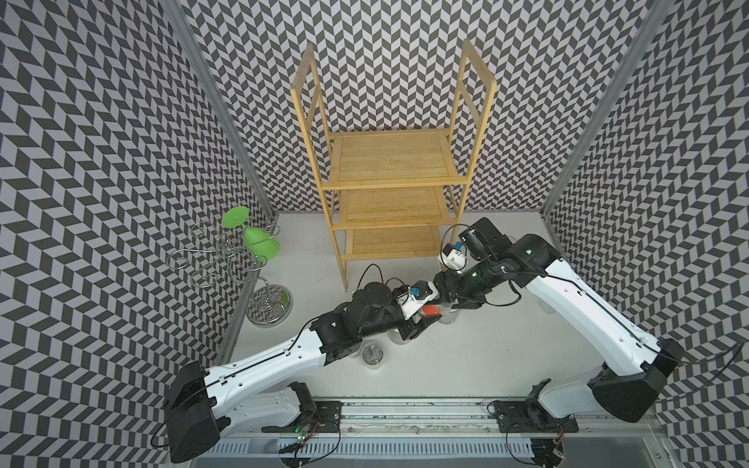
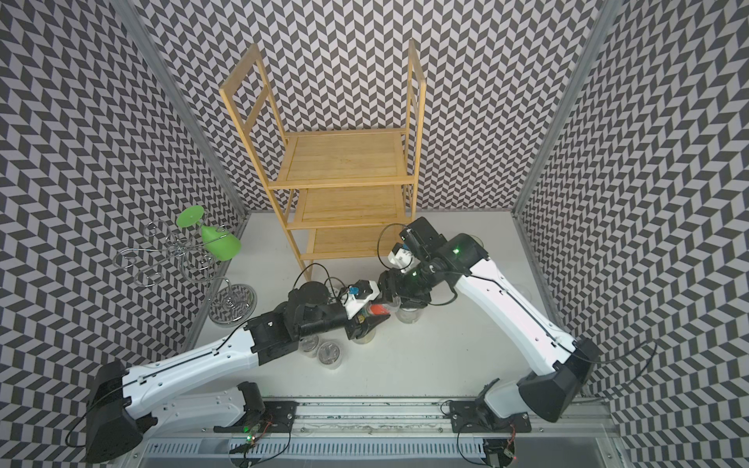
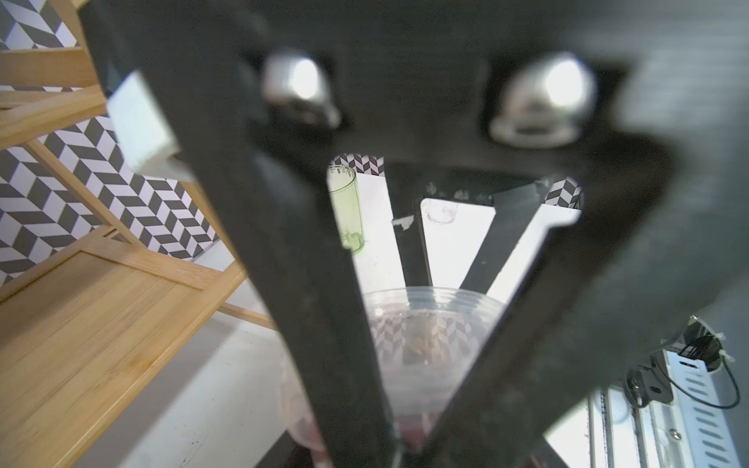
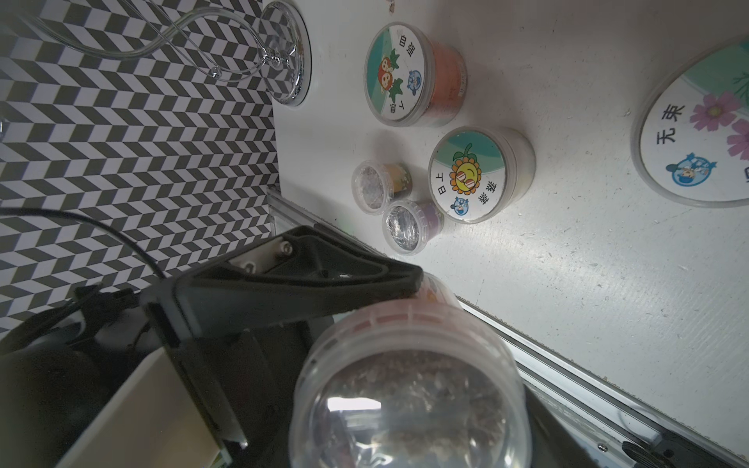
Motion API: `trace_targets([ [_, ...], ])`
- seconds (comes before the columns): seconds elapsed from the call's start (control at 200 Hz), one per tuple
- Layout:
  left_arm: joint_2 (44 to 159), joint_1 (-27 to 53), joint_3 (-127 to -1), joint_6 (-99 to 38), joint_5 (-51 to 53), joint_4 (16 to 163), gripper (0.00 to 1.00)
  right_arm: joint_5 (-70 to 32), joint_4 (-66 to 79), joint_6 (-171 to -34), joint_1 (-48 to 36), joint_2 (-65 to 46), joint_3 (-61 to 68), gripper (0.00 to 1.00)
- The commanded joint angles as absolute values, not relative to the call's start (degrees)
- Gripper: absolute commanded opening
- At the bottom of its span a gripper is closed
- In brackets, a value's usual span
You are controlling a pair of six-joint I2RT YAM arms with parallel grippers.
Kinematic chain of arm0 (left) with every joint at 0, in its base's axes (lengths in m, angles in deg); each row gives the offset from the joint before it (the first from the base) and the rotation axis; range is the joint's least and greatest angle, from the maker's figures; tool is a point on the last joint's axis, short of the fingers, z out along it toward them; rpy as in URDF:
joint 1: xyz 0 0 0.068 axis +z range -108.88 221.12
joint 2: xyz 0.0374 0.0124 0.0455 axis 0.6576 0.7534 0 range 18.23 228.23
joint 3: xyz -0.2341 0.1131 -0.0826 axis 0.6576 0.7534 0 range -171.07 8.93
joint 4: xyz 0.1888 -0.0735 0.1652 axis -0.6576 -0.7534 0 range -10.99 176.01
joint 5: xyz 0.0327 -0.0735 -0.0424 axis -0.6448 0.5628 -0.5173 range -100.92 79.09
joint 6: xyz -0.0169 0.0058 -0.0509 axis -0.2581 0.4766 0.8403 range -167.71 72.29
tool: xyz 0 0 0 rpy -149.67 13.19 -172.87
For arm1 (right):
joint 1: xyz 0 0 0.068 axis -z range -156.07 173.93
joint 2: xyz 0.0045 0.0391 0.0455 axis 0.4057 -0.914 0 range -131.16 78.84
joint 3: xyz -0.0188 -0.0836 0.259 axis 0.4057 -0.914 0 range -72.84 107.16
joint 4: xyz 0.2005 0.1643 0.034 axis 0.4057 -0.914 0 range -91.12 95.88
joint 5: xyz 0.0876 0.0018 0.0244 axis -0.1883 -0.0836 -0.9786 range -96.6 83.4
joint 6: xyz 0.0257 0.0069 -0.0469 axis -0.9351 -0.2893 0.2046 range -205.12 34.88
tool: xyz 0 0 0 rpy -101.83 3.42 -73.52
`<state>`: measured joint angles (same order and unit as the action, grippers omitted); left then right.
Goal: Place the seed container on the shelf
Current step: Pick up the seed jar at the center of the board.
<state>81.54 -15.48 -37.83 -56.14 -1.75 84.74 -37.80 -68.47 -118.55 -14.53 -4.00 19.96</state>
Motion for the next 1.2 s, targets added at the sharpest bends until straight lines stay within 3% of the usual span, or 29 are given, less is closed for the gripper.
trace_targets([
  [0.0,81.8,-15.2,-39.7,-56.5,-0.6,85.0,0.62,-38.5,-66.6,-118.0,-14.9,-2.9,19.5,0.65],
  [0.245,81.2,-15.3,-39.4,-56.8,-0.5,84.1,0.56,-38.4,-66.3,-118.4,-14.9,-2.5,19.5,0.68],
  [0.371,80.3,-15.3,-38.8,-57.0,-0.6,83.7,0.53,-38.3,-66.0,-118.8,-14.8,-2.5,19.6,0.74],
  [1.002,74.2,-14.7,-35.0,-56.1,-3.3,80.6,0.54,-34.9,-67.5,-120.1,-9.7,-2.8,26.0,1.0],
  [1.192,69.3,-11.8,-36.8,-55.6,-5.6,76.4,0.55,-32.2,-69.0,-120.2,-8.4,-1.9,25.1,0.99],
])
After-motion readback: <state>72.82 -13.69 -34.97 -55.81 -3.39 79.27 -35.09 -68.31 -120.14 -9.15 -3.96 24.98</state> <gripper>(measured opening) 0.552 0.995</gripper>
